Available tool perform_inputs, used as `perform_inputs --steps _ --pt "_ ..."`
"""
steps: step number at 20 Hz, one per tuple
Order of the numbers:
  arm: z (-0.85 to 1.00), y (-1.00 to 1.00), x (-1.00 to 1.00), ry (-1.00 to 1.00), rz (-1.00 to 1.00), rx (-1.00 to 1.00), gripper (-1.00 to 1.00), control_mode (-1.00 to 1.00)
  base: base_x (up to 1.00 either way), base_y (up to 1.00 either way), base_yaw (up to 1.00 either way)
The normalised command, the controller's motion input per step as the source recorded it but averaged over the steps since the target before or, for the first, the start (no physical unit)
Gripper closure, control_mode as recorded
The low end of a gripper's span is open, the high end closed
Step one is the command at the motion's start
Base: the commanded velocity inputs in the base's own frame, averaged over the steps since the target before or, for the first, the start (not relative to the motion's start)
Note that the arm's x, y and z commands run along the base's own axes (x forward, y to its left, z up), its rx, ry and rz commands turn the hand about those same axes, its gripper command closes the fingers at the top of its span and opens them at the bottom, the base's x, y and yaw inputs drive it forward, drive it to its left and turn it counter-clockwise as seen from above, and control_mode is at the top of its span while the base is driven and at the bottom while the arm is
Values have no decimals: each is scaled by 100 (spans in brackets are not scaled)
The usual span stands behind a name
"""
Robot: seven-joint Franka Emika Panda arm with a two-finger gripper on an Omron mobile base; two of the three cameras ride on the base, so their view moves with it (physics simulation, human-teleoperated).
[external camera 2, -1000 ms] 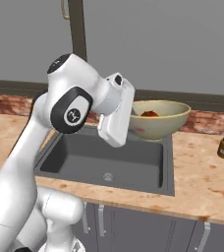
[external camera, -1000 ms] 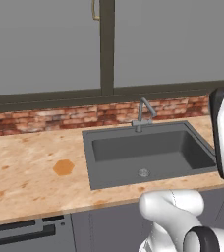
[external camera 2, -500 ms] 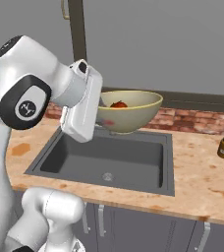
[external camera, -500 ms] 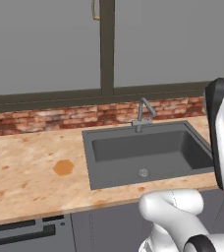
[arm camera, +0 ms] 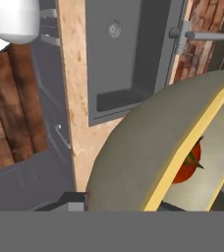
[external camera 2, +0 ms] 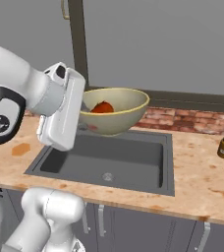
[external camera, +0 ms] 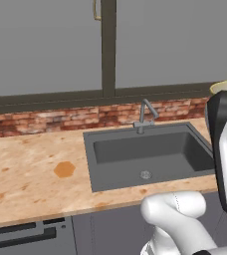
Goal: Pick the tomato from the sink and place it in the bowl. Then pick the bowl and place it in the microwave. Then close the microwave door and press the start button.
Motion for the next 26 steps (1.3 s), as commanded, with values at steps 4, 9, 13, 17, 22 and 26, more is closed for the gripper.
perform_inputs --steps 4,9,13,17,22,26 --pt "0 1 0 0 0 0 100 100 0 1 0" --pt "0 0 0 0 0 0 100 100 -9 0 0" --pt "0 0 0 0 0 0 100 100 -49 2 -35" --pt "0 0 0 0 0 0 100 100 -28 2 -67" --pt "0 0 0 0 0 0 100 100 -30 0 -75" --pt "0 0 0 0 0 0 100 100 -32 -2 -74"
